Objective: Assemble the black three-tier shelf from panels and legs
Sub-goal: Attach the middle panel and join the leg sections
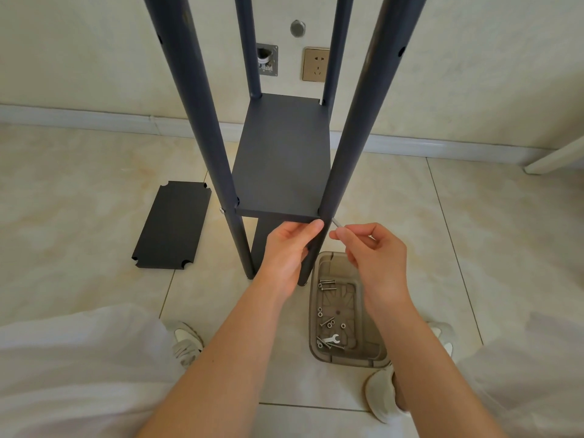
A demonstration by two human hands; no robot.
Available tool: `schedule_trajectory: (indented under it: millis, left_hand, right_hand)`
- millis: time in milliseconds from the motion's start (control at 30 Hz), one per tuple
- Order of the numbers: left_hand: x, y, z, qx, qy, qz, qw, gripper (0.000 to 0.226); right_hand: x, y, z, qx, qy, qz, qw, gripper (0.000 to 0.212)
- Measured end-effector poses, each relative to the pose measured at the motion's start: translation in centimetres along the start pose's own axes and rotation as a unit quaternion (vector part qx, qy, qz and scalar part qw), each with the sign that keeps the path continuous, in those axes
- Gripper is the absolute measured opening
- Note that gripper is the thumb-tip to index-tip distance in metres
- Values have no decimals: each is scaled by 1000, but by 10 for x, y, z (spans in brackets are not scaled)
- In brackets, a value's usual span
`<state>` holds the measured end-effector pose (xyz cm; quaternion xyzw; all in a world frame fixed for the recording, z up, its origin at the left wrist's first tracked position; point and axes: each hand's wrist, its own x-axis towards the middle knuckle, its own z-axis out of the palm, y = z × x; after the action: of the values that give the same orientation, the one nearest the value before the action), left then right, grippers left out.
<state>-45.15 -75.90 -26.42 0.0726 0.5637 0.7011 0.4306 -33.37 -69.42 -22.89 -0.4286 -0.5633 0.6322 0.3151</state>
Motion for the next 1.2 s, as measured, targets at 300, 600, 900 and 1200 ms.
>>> schedule_trajectory:
  millis: [300, 600, 900, 1200]
  left_hand:
    - [1, 3, -1, 10, 1, -10, 1000, 8]
    - [4, 4, -5, 28, -9, 22, 999, 12]
    - [4, 4, -10, -8, -26, 28, 999, 21]
    - [0, 7, -8, -41, -32, 33, 998, 12]
  right_hand:
    - [7, -6, 7, -37, 8, -15, 999, 8]
    - [8, -7, 6, -82, 23, -47, 995, 12]
    - [4, -12, 13, -129, 39, -64, 989, 11]
    - [0, -12, 16, -141, 52, -73, 986, 12]
